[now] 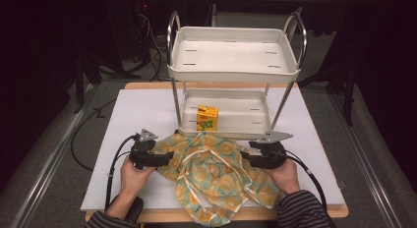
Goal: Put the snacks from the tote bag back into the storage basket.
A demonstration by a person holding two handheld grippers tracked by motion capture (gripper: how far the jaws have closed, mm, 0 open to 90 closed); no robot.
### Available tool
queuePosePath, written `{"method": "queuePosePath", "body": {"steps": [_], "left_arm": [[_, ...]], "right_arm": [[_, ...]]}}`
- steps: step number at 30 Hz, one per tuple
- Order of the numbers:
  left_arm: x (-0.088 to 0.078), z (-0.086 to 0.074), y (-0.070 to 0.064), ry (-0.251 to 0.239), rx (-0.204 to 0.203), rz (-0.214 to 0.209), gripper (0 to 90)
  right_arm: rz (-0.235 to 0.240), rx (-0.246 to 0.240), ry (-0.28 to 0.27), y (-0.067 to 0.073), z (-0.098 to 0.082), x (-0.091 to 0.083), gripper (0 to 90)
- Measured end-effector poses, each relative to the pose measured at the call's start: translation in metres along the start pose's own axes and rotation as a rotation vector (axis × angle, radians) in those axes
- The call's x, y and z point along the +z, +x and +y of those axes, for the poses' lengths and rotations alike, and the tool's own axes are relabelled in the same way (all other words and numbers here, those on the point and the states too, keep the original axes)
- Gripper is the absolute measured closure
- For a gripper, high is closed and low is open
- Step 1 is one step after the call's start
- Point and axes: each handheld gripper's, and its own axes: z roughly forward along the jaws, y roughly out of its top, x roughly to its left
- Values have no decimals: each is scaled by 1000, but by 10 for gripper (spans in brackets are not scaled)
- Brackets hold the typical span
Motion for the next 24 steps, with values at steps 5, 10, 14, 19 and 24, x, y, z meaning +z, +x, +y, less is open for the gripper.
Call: {"method": "queuePosePath", "body": {"steps": [5, 10, 14, 19, 24], "left_arm": [[0, 0, -1, 1, -1, 3, 190], [-2, 0, 0, -13, 3, 3, 174], [-1, 0, 0, -12, 5, 5, 171], [-2, 0, 0, -10, 4, 3, 171], [-1, 0, -1, -14, 1, 1, 171]], "right_arm": [[0, 31, -17, -6, -4, -5, 482], [-31, 57, -33, -11, -6, -17, 481], [-39, 61, -46, -13, -9, -21, 481], [-44, 87, -54, -19, -14, -24, 481], [-51, 116, -74, -23, -16, -30, 480]]}}
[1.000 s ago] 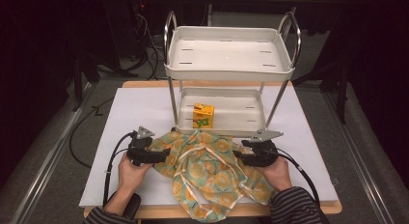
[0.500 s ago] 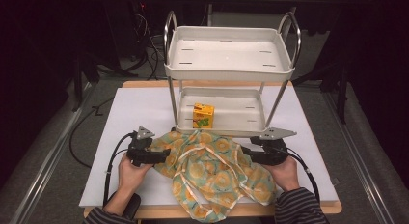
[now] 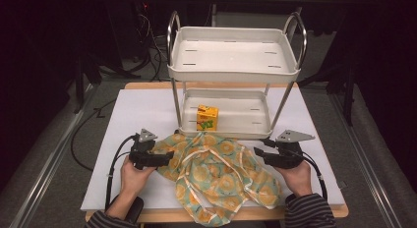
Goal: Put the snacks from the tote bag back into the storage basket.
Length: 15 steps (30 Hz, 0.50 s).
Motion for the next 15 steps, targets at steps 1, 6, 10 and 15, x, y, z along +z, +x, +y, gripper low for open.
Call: {"method": "queuePosePath", "body": {"steps": [1, 6, 10, 15], "left_arm": [[0, 0, 0, 3, 4, -1, 171], [0, -1, 1, 9, -5, 9, 174], [0, 0, 3, 8, -18, 11, 181], [0, -1, 2, 8, -15, 12, 181]], "right_arm": [[-2, 3, -5, -1, -1, 0, 479], [-7, 24, -18, -5, -4, -1, 474], [-18, 37, -22, -8, -6, -3, 471], [-43, 63, -11, -16, -12, 0, 468]]}}
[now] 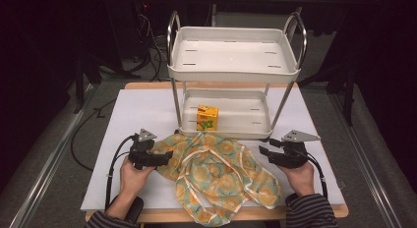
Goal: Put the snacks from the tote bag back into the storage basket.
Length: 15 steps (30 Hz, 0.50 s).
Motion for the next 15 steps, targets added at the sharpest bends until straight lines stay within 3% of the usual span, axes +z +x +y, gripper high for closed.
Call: {"method": "queuePosePath", "body": {"steps": [10, 14, 15], "left_arm": [[0, 0, 1, 2, -1, 1, 181], [0, 0, 2, 5, -5, 4, 182], [0, 0, 2, 2, -5, 3, 182]], "right_arm": [[-39, 57, 17, -14, -7, 3, 456], [-48, 62, 32, -16, -9, 6, 445], [-68, 49, 55, -17, -11, 9, 441]]}}
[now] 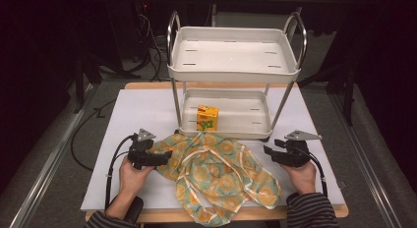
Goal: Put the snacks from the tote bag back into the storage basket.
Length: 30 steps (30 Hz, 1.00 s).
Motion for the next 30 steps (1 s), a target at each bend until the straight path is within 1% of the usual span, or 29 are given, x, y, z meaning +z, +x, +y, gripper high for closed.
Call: {"method": "queuePosePath", "body": {"steps": [4, 6, 8, 10, 13, 15, 18, 21, 22, 27, 30], "left_arm": [[0, 0, 0, 4, 3, -2, 182], [0, 0, 0, 3, 4, -1, 182], [0, 0, 1, 5, 4, 1, 182], [0, 0, 1, 4, 4, 2, 182], [1, 0, 0, 2, -3, -10, 182], [2, 0, -1, 9, 5, -14, 180], [3, 1, -3, 20, 14, -19, 180], [5, 1, -2, 31, 10, -16, 179], [5, 1, -2, 33, 10, -16, 179], [7, 0, -3, 52, 18, -21, 178], [8, 0, -3, 63, 16, -28, 178]], "right_arm": [[2, 7, 18, -3, -3, 5, 436], [5, 30, 22, -4, -5, 6, 434], [1, 37, 26, -4, -6, 8, 432], [-1, 34, 30, -4, -6, 9, 429], [-14, 37, 51, -3, -8, 12, 423], [-22, 38, 60, -4, -8, 13, 417], [-58, 48, 64, -3, -9, 15, 408], [-75, 54, 100, -4, -11, 19, 396], [-78, 57, 113, -5, -11, 20, 393], [-82, 84, 127, -9, -12, 22, 387], [-86, 84, 140, -8, -13, 24, 386]]}}
